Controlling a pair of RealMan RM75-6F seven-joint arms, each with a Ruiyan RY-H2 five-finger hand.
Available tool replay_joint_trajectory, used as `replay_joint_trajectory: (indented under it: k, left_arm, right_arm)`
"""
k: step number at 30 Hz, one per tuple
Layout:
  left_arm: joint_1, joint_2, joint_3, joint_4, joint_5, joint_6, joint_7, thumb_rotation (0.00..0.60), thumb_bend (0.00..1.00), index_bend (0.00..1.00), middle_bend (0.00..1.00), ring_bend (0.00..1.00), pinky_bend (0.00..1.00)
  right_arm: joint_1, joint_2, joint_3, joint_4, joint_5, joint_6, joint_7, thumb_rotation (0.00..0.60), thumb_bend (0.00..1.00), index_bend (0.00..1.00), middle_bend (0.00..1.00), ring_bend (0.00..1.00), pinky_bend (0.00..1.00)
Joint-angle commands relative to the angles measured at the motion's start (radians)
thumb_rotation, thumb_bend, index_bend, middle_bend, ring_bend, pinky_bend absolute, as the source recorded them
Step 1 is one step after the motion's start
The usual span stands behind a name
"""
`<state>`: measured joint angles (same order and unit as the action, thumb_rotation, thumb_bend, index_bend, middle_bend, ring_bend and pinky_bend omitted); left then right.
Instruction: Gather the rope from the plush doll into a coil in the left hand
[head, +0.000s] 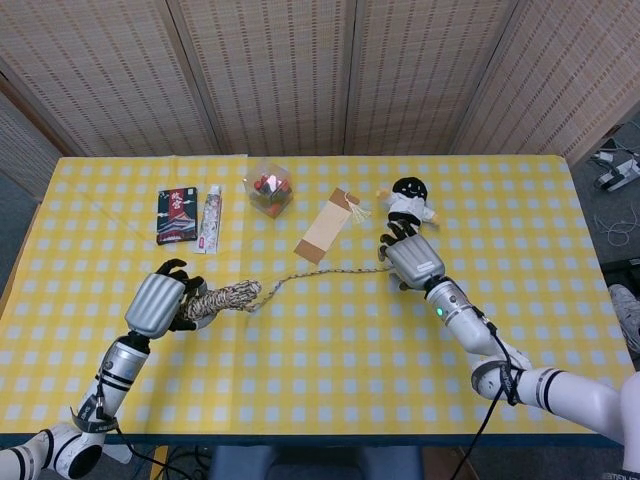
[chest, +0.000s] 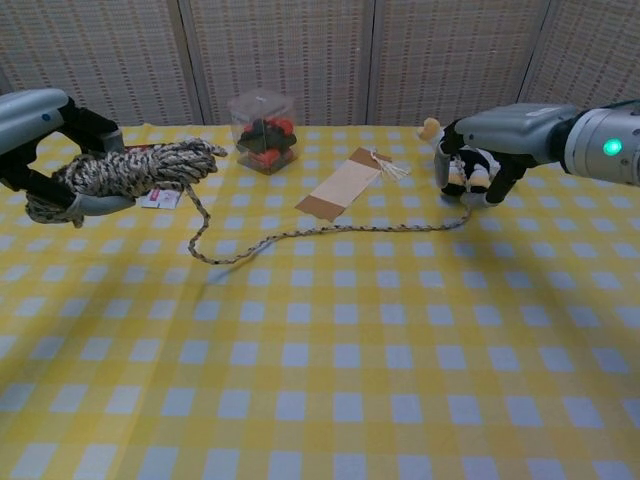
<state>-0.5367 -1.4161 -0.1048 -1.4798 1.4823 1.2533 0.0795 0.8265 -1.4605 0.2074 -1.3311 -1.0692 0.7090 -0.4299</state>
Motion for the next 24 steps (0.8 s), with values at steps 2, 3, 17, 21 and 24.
replay_joint_trajectory:
  k: [2, 3, 17, 21, 24]
  left_arm:
    - [0.002, 0.0, 0.002, -0.006, 0.004, 0.001, 0.004, 0.486, 0.23, 0.74, 0.75, 0.53, 0.23]
    - [0.003, -0.001, 0.003, -0.008, 0.005, 0.002, 0.005, 0.485, 0.23, 0.74, 0.75, 0.53, 0.23]
    - [0.01, -0.006, 0.007, -0.014, 0.006, -0.002, 0.007, 0.485, 0.23, 0.74, 0.75, 0.53, 0.23]
    - [0.011, -0.006, 0.008, -0.015, 0.009, -0.002, 0.007, 0.486, 0.23, 0.74, 0.75, 0.53, 0.23]
    - [0.013, -0.006, 0.01, -0.016, 0.011, -0.001, 0.006, 0.481, 0.23, 0.74, 0.75, 0.53, 0.23]
  right_arm:
    - [0.033, -0.084, -0.012, 0.094, 0.034, 0.003, -0.021, 0.6, 0.35, 0.38, 0.15, 0.0, 0.0]
    - [0.035, -0.101, -0.014, 0.113, 0.036, 0.01, -0.02, 0.6, 0.35, 0.38, 0.13, 0.0, 0.0]
    - [0.053, -0.258, -0.014, 0.326, 0.007, 0.045, 0.051, 0.6, 0.35, 0.4, 0.02, 0.0, 0.0]
    - [0.062, -0.279, -0.01, 0.359, 0.019, 0.03, 0.048, 0.6, 0.33, 0.42, 0.02, 0.0, 0.0]
    - [0.069, -0.296, -0.003, 0.381, 0.034, 0.018, 0.044, 0.6, 0.29, 0.44, 0.03, 0.0, 0.0]
